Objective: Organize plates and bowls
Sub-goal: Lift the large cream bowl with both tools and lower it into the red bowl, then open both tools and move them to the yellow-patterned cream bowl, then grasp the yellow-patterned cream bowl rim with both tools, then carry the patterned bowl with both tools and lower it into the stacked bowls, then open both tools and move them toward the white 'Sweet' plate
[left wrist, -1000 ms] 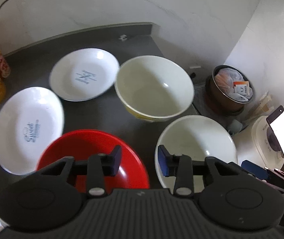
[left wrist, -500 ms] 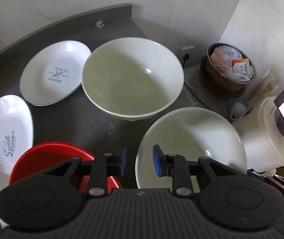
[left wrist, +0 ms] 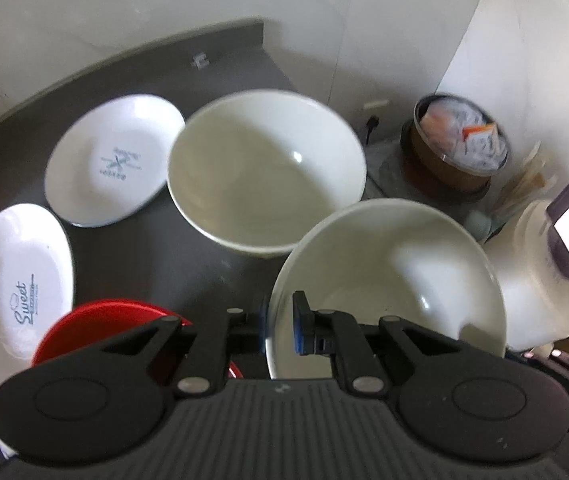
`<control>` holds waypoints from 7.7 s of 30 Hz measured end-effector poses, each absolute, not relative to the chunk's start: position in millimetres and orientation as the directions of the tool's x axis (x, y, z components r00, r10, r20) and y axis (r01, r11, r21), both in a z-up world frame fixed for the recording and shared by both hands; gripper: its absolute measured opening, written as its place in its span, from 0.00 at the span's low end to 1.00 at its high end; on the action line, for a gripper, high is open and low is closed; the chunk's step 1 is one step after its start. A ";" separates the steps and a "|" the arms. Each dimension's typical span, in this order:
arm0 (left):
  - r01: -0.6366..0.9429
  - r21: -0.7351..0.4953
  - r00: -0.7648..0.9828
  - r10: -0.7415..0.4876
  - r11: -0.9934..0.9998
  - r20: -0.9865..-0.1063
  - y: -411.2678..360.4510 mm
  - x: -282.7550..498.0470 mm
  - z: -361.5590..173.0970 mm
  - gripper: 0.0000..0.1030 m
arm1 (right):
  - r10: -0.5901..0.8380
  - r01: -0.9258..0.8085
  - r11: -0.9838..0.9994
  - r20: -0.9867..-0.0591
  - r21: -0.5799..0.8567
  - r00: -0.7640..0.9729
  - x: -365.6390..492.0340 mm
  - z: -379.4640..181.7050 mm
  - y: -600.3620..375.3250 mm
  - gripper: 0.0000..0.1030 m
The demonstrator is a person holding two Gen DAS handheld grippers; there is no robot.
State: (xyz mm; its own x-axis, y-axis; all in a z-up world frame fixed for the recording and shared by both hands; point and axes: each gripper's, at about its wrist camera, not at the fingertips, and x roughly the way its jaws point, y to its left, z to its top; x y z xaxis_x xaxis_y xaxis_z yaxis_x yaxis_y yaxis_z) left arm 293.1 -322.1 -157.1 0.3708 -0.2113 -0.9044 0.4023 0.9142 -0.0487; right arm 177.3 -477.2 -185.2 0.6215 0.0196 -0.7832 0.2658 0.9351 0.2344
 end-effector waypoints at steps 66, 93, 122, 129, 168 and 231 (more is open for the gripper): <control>0.146 -0.211 0.222 -0.240 0.967 -0.945 -135.2 305.3 -157.7 0.30 | 0.027 0.021 0.999 -0.835 0.046 0.550 200.8 -162.9 -303.9 0.30; 0.186 -0.110 0.390 -0.176 0.976 -0.904 -192.2 335.6 -121.0 0.58 | 0.069 0.144 0.966 -0.756 0.212 0.651 228.6 -155.6 -384.0 0.30; 0.113 -0.027 0.421 -0.073 0.993 -0.904 -272.3 387.3 -173.7 0.55 | 0.140 0.193 0.922 -0.757 0.334 0.639 290.4 -207.3 -454.4 0.42; 0.113 -0.044 0.378 -0.084 0.993 -0.922 -283.3 397.7 -192.1 0.31 | 0.155 0.185 0.920 -0.755 0.345 0.637 296.9 -214.1 -452.2 0.32; 0.121 -0.148 0.471 -0.188 0.982 -0.862 -201.7 336.3 -104.6 0.09 | 0.085 0.111 0.956 -0.619 0.272 0.780 226.6 -129.7 -363.4 0.25; 0.235 -0.098 0.378 -0.184 0.967 -0.907 -135.0 264.8 -135.1 0.36 | 0.054 0.139 0.970 -0.733 0.200 0.678 167.8 -146.9 -297.9 0.52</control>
